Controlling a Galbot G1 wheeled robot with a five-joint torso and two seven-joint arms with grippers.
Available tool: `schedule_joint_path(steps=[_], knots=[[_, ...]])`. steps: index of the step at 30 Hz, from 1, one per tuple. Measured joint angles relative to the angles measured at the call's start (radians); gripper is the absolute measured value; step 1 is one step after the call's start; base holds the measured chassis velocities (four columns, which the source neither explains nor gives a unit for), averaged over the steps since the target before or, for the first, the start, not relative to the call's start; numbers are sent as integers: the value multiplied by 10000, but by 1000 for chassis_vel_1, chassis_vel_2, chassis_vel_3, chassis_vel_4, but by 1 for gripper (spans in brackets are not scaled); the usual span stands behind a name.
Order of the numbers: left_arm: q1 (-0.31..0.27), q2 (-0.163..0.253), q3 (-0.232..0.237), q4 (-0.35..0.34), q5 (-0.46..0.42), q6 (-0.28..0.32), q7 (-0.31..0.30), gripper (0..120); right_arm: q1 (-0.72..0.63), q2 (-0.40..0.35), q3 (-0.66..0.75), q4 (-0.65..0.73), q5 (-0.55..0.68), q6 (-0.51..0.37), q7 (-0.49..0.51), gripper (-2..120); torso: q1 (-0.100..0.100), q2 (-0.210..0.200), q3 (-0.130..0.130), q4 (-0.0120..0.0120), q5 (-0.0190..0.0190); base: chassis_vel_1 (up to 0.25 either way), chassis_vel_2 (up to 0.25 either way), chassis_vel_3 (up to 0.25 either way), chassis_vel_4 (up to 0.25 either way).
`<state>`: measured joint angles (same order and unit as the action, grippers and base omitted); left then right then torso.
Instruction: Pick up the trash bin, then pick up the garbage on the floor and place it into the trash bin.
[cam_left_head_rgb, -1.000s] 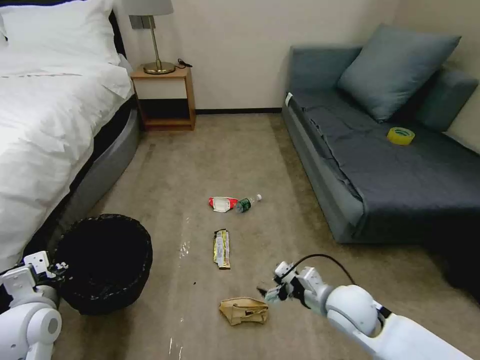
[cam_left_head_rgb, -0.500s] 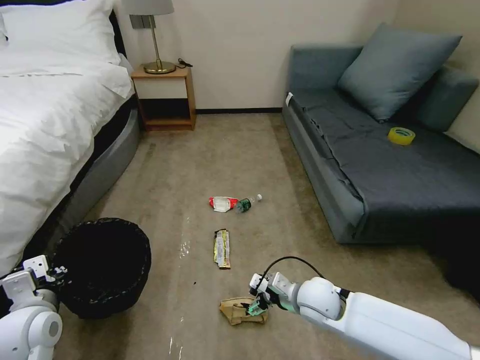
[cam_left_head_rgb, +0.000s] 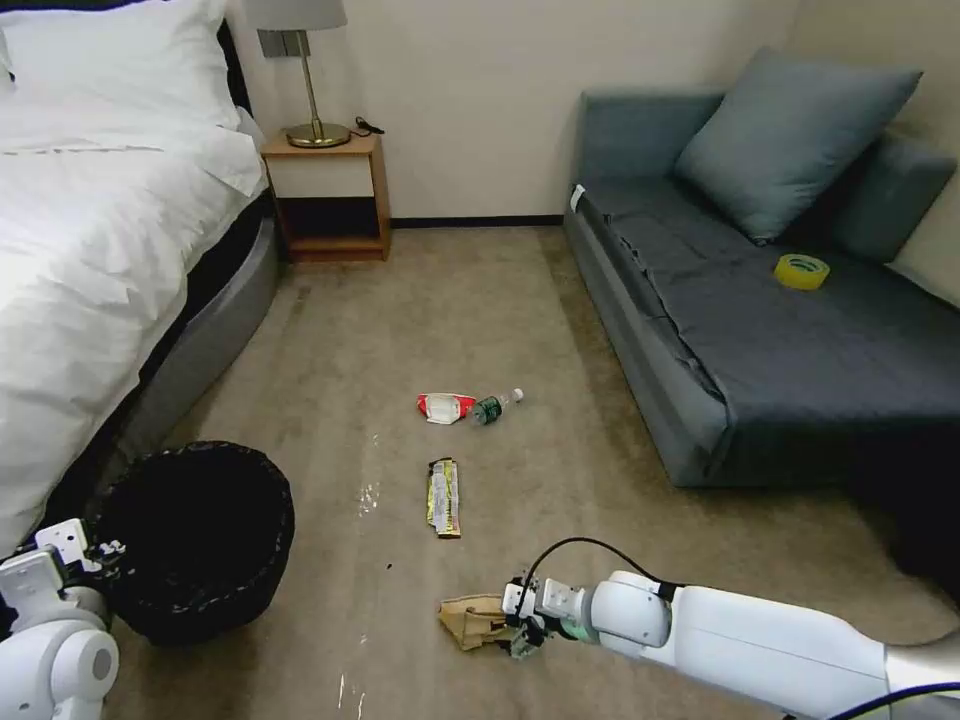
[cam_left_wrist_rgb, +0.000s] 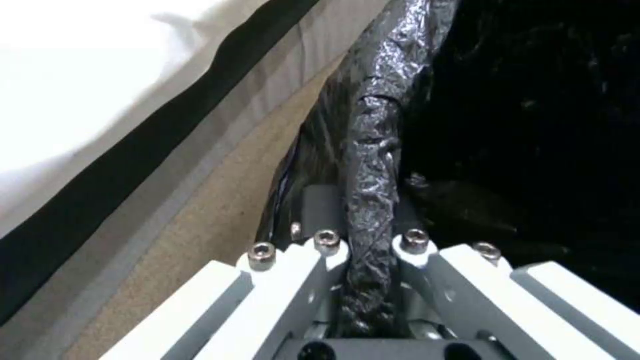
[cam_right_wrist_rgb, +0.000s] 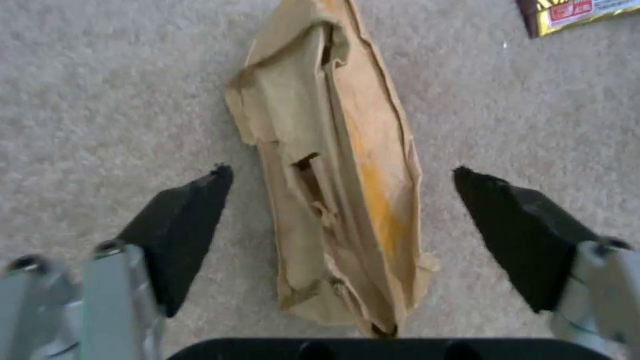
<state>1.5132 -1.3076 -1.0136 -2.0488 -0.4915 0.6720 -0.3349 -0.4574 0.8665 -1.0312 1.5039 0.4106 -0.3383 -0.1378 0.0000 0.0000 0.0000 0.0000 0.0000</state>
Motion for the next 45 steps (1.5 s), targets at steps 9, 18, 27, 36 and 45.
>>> schedule_joint_path(steps=[9, 18, 27, 36, 45], knots=[[65, 16, -66, -73, 11, -6, -1, 1, -225, 267, -1, -716, -372, 610, 137, 54, 0, 0, 0, 0, 0, 0, 0, 0, 0], [59, 32, -46, -77, 22, -14, -6, 1, -409, 260, 150, -738, -448, 841, 397, 25, 0, 0, 0, 0, 0, 0, 0, 0, 0], [54, 56, -27, -72, 28, -15, -9, 1, -539, 214, 221, -724, -463, 1014, 580, 0, 0, 0, 0, 0, 0, 0, 0, 0, 0], [47, 65, 2, -51, 28, -26, -9, 1, -593, 6, 972, -36, -57, 1266, 1054, 0, 0, 0, 0, 0, 0, 0, 0, 0, 0], [31, -18, 339, -39, 40, -29, -9, 1, 647, -34, 2297, 3200, 1840, 470, 2215, 0, 0, 3, 0, -1, -4, 0, 0, 0, 0]])
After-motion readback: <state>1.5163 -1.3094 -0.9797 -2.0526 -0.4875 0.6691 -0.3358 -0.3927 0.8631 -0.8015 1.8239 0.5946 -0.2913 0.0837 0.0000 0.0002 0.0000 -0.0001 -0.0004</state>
